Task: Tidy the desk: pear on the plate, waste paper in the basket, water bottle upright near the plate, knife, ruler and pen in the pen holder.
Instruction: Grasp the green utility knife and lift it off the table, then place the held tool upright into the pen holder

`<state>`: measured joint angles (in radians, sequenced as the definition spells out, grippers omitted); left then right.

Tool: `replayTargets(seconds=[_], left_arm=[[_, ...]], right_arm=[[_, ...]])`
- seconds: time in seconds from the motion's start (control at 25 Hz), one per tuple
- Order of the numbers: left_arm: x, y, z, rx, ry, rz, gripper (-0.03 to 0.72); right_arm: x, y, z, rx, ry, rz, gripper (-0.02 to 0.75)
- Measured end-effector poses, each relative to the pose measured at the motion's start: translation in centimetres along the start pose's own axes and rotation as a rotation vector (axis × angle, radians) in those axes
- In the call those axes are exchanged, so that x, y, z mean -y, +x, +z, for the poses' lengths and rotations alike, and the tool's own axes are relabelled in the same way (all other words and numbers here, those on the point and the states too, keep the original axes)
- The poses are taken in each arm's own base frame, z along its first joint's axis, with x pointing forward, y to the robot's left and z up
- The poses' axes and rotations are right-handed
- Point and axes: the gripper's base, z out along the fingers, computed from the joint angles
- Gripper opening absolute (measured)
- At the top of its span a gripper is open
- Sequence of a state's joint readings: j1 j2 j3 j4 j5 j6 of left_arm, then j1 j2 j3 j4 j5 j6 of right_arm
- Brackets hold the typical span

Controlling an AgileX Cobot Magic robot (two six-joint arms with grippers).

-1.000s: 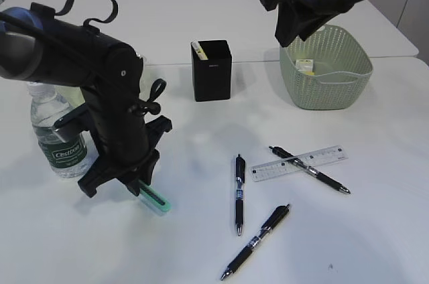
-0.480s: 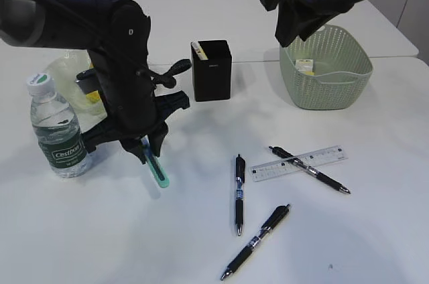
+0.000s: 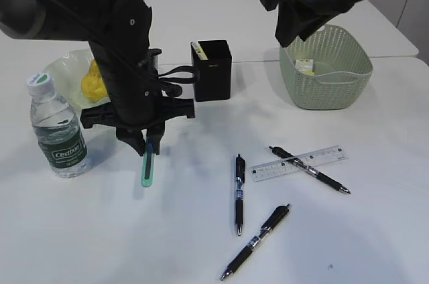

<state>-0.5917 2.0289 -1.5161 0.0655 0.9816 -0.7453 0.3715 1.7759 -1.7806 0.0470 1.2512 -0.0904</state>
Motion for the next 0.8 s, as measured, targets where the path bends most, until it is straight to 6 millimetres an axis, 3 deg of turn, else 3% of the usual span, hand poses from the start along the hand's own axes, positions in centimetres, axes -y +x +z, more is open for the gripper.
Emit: replayTargets(seconds=[0.4,0.8], left_arm=[[-0.28,-0.09,0.04,0.0,-0.035,0.449,0.115],[-0.82,-0.71,-0.02,0.048,-0.111,0.549,0.115]], right_arm=[[0.0,0.0,0.0,0.0,0.0,-0.002,0.28],[0.0,0.0,0.0,0.0,0.0,-0.008,0.28]])
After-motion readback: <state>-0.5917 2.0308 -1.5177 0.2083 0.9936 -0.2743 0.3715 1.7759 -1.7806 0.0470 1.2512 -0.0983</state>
